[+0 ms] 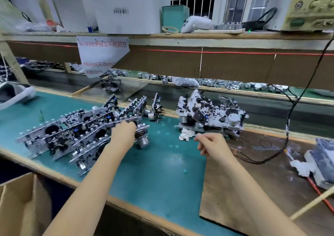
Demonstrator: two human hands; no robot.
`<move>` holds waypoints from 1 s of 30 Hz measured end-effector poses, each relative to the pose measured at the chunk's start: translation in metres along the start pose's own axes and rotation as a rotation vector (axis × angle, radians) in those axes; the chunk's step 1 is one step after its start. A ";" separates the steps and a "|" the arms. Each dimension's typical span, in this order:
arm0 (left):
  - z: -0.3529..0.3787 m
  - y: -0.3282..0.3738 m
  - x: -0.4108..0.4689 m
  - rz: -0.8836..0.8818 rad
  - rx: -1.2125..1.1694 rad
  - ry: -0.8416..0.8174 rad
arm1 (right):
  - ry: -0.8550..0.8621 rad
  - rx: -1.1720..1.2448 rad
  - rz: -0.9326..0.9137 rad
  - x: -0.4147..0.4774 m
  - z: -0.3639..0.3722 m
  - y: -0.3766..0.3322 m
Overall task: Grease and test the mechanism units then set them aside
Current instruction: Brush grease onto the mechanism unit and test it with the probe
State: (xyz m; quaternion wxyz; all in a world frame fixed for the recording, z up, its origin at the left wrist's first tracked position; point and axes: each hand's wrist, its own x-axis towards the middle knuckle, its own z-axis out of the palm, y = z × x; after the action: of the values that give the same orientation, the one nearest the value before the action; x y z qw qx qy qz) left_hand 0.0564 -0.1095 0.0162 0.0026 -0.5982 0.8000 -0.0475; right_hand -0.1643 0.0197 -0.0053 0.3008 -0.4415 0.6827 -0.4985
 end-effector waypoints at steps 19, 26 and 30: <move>-0.003 0.127 0.003 0.196 -0.829 0.125 | 0.199 -0.561 0.257 0.159 -0.137 0.000; 0.012 0.131 0.011 0.178 -0.900 0.058 | 0.469 -0.774 0.182 0.178 -0.138 0.006; 0.020 0.130 0.012 0.154 -0.948 0.020 | 0.564 -0.821 -0.090 0.166 -0.138 -0.016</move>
State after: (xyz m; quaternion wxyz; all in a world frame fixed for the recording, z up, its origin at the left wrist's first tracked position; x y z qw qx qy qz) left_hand -0.0698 -0.0858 -0.0138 -0.2745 -0.4721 0.7755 0.3169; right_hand -0.3485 -0.0748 0.0598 -0.1157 -0.4003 0.8577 -0.3012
